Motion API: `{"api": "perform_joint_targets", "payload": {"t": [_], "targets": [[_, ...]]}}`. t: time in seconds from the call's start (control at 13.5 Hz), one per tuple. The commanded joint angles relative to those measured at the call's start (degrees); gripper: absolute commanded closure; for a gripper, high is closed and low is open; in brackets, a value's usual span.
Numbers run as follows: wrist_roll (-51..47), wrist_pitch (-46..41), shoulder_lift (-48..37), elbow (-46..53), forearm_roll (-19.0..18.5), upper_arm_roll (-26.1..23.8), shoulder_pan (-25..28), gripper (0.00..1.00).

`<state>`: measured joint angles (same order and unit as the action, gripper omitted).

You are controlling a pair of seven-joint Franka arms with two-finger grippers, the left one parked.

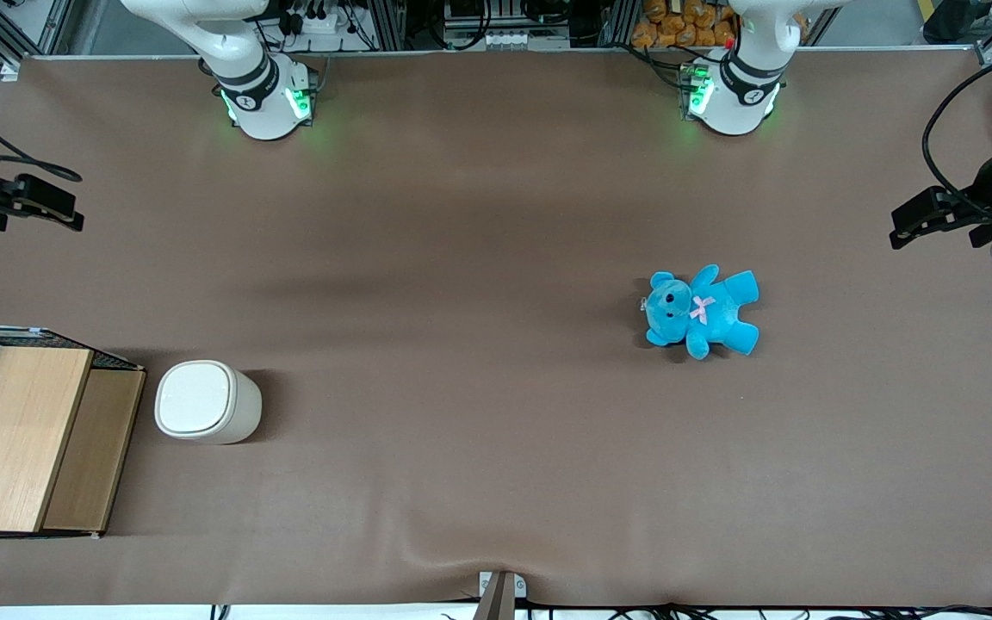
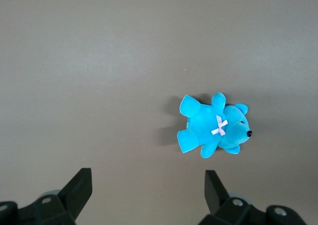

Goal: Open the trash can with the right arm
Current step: 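Move the right gripper toward the small white trash can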

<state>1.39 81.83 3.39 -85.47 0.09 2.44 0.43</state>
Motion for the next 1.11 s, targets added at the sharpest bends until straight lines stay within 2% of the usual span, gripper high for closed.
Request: {"api": "perform_joint_targets", "payload": {"t": [0.0,0.22,0.3,0.67,0.74,0.96,1.04], "targets": [[0.4,1.6,2.6,0.0,0.7,0.0,0.6,0.0],[0.3,3.6,6.3,0.1,0.7,0.0,2.1,0.0],[0.3,4.7,7.3,0.1,0.7,0.0,2.6,0.05],[0.6,11.1,13.6,0.1,0.6,0.0,3.1,0.61],[1.8,13.0,14.6,0.1,0.6,0.0,2.7,0.66],[5.9,16.9,17.8,0.2,0.5,0.1,2.0,0.94],[5.9,18.1,18.6,0.2,0.6,0.1,1.9,1.0]]}}
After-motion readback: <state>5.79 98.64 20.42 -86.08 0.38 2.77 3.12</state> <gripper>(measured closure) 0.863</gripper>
